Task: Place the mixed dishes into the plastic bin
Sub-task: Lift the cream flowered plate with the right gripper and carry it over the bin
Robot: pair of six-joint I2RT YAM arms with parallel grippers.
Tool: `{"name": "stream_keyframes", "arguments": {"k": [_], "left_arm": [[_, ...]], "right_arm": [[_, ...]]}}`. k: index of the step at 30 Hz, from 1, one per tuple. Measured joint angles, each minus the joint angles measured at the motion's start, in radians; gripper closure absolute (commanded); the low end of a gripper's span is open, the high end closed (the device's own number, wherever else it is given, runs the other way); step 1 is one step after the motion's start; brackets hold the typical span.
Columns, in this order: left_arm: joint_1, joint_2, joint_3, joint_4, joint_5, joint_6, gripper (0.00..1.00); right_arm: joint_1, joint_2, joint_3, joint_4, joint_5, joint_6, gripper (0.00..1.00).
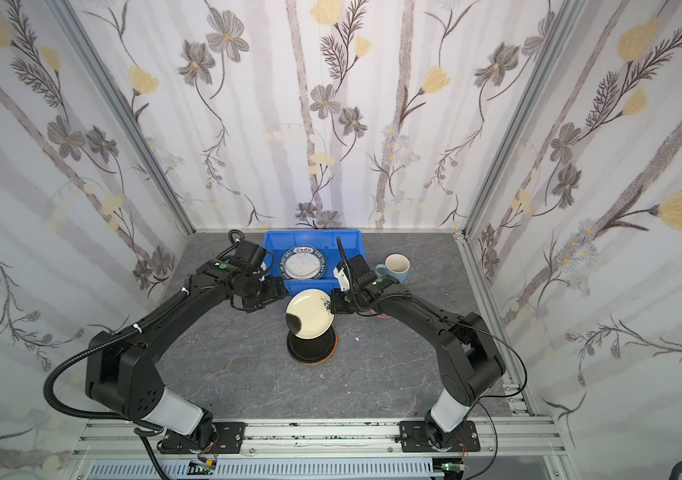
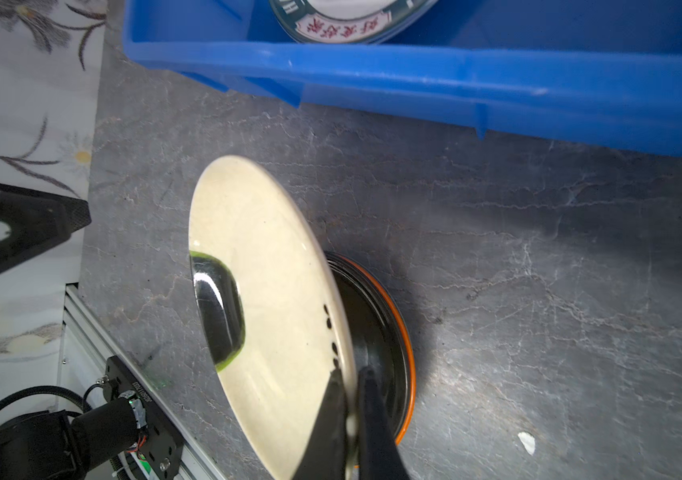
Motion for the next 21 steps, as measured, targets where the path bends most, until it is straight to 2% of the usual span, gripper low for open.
{"name": "stream_keyframes", "arguments": {"k": [5, 9, 14, 21], "left_arm": [[0.109, -0.015, 0.05, -0.027, 0.023, 0.031, 0.02], [0.169, 0.022, 0.118, -0.03, 0.045, 0.053, 0.01], [0.23, 0.124, 0.253, -0.045, 0.085, 0.078, 0.01], [0.266, 0.295, 0.433, -0.061, 0.135, 0.113, 0.0]], "right_arm": [[-0.019, 0.032, 0.128, -0.024, -0.022, -0.01, 0.95], [-0.043, 0.098, 0.254, -0.044, -0.035, -0.011, 0.95], [-0.076, 0.235, 0.438, -0.076, -0.062, -0.018, 0.96], [-0.114, 0.451, 0.713, -0.111, -0.095, -0.017, 0.96]]}}
